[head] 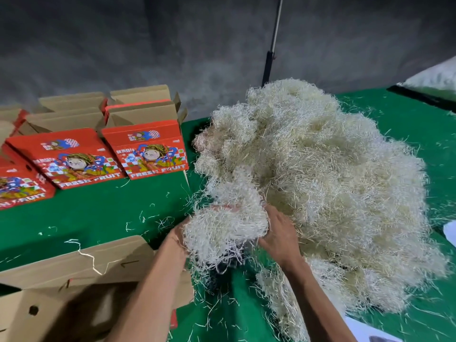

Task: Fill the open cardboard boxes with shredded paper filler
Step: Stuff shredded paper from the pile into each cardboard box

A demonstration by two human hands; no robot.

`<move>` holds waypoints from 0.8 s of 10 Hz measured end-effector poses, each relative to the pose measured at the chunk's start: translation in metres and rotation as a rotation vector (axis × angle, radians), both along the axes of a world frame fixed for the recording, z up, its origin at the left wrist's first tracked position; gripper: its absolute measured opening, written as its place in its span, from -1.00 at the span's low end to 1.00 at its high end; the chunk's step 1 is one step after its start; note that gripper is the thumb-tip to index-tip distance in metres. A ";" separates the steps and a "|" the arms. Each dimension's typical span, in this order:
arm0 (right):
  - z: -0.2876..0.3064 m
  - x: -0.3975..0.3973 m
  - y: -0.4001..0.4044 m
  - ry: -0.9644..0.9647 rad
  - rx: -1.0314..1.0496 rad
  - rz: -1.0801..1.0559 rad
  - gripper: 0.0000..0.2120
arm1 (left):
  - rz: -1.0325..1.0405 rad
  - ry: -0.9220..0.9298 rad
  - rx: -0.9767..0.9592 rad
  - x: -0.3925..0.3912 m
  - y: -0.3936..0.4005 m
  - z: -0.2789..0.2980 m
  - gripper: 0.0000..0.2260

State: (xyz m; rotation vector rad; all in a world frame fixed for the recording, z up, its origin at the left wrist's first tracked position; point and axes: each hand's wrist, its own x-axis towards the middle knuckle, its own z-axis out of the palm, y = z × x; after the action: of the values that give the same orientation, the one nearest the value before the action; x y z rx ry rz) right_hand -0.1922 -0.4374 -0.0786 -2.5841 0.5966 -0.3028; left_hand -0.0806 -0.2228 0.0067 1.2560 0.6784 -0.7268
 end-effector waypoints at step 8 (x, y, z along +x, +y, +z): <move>0.008 0.040 0.001 -0.003 -0.246 -0.010 -0.38 | 0.037 -0.166 -0.066 0.023 0.020 0.016 -0.86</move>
State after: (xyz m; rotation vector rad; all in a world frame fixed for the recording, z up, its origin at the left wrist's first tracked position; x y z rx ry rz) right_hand -0.1524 -0.4366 -0.0708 -2.8151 0.6049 -0.4057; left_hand -0.0572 -0.2032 0.0231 1.2250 0.5368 -0.6026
